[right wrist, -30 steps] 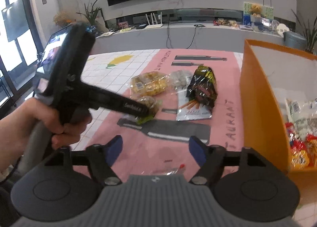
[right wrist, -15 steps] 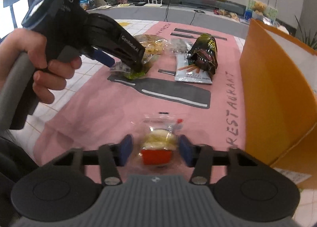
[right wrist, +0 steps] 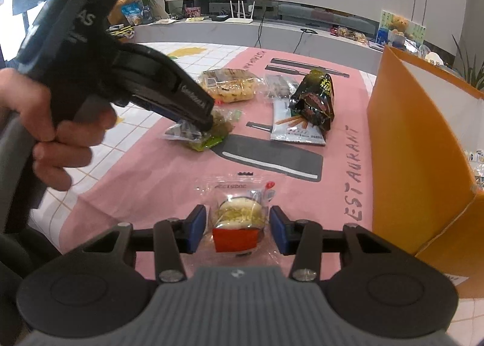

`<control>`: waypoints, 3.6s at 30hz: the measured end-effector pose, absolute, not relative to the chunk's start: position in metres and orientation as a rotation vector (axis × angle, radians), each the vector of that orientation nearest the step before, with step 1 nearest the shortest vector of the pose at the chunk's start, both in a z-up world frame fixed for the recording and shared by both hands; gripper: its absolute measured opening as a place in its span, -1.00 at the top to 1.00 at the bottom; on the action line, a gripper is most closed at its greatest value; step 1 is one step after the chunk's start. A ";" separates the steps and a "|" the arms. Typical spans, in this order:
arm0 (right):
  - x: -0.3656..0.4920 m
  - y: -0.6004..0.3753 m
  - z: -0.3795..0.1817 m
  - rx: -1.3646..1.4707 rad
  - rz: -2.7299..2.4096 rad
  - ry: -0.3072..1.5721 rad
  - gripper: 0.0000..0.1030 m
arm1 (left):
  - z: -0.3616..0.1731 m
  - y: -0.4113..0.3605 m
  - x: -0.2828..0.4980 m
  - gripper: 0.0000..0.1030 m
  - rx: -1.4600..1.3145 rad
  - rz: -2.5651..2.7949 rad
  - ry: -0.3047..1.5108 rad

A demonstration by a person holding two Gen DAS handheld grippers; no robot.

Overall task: Organize snacks
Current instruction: 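Close the left tool on the clear brown snack pack while the right tool holds the cake pack, then carry both packs over the orange box while the right tool releases the cake pack inside, then lower the clear brown snack pack into the box and open the left tool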

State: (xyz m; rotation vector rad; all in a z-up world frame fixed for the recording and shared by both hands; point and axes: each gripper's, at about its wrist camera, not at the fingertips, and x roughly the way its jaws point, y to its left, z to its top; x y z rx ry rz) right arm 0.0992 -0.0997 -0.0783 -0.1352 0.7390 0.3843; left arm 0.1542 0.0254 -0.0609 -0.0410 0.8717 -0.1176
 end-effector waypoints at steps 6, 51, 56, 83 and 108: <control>0.103 -0.103 -0.077 -0.119 0.381 0.737 0.12 | -0.077 0.036 0.168 -0.62 -0.102 -0.125 0.898; 0.133 -0.267 0.027 0.200 0.102 0.545 0.14 | 0.034 0.004 0.133 0.21 -0.253 -0.398 0.679; 0.168 -0.273 0.012 0.172 0.078 0.676 0.14 | 0.031 -0.003 0.136 0.21 -0.269 -0.425 0.692; 0.191 -0.290 0.016 0.329 0.137 0.696 -0.62 | 0.025 -0.024 0.129 0.21 -0.242 -0.501 0.729; 0.128 -0.367 0.057 0.522 0.063 0.497 -0.63 | 0.039 -0.180 0.166 0.22 -0.091 -0.492 0.756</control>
